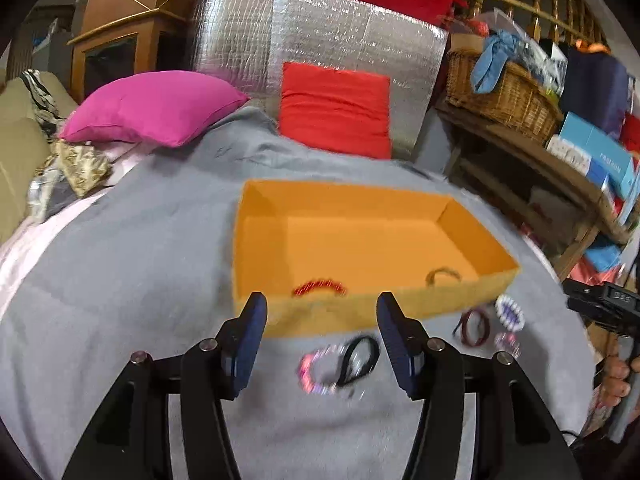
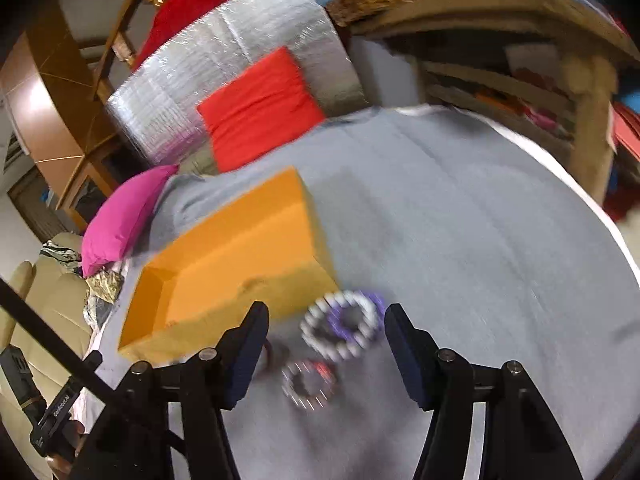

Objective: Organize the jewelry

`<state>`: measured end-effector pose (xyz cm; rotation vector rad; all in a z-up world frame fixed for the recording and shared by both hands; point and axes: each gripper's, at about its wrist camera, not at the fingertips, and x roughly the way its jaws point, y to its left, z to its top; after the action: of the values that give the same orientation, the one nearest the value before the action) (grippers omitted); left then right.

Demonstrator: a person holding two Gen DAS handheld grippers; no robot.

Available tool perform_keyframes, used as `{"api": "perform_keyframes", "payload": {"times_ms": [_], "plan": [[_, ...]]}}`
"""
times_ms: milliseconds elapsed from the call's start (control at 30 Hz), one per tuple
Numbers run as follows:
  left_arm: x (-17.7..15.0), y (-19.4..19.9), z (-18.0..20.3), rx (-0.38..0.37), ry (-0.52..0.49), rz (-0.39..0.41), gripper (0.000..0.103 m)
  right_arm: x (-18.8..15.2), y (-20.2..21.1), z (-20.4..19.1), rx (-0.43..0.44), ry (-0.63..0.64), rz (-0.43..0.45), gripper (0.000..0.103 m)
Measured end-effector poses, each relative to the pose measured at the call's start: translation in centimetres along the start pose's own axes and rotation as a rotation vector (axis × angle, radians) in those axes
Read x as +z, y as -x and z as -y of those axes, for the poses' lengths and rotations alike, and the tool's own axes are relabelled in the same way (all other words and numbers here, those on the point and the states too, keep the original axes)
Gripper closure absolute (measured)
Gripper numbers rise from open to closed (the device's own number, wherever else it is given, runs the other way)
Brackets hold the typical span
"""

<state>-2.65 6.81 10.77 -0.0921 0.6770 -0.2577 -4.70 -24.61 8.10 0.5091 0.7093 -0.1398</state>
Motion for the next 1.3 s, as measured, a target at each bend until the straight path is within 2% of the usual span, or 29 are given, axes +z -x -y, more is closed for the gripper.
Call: {"api": "perform_keyframes", "payload": {"times_ms": [133, 233, 267, 300, 433, 600, 767, 967, 1100, 1167, 1300], "plan": [[-1.6, -0.3, -0.1, 0.058, -0.049, -0.075, 0.045, -1.6, -0.4, 0.7, -0.017, 0.026, -0.064, 0.044], [-2.0, -0.8, -0.8, 0.073, -0.07, -0.11, 0.045, -2.3, -1.9, 0.1, -0.027, 0.073, -0.12, 0.052], [-2.0, -1.0, -1.3, 0.074, -0.068, -0.12, 0.045, -2.4, -2.7, -0.2, -0.028, 0.086, -0.145, 0.059], [-2.0, -1.3, -1.7, 0.073, -0.057, -0.13, 0.045, -2.5, -3.3, -0.4, -0.028, 0.089, -0.165, 0.061], [-1.9, -2.2, -2.1, 0.03, -0.035, -0.156, 0.045, -2.7, -4.9, -0.9, -0.035, 0.09, -0.21, 0.061], [-2.1, -3.3, -0.1, -0.044, -0.074, -0.194, 0.045, -2.4, -5.6, -0.8, -0.027, 0.062, -0.233, 0.061], [-2.6, -4.7, 2.3, -0.044, -0.147, -0.228, 0.045, -2.6, -5.9, -0.3, -0.016, 0.044, -0.253, 0.061], [-2.5, -6.7, 2.7, -0.011, -0.15, -0.258, 0.045, -3.2, -6.4, -0.4, -0.012, 0.042, -0.269, 0.061], [-2.4, -7.9, 2.9, -0.009, -0.145, -0.279, 0.057, -3.7, -6.9, -1.0, -0.014, 0.054, -0.281, 0.061], [-2.3, -8.3, 3.1, -0.005, -0.15, -0.277, 0.059, -3.8, -7.1, -1.2, -0.018, 0.056, -0.281, 0.061], [-2.2, -8.9, 3.6, -0.028, -0.157, -0.282, 0.074, -3.8, -7.4, -1.5, -0.031, 0.057, -0.275, 0.061]]}}
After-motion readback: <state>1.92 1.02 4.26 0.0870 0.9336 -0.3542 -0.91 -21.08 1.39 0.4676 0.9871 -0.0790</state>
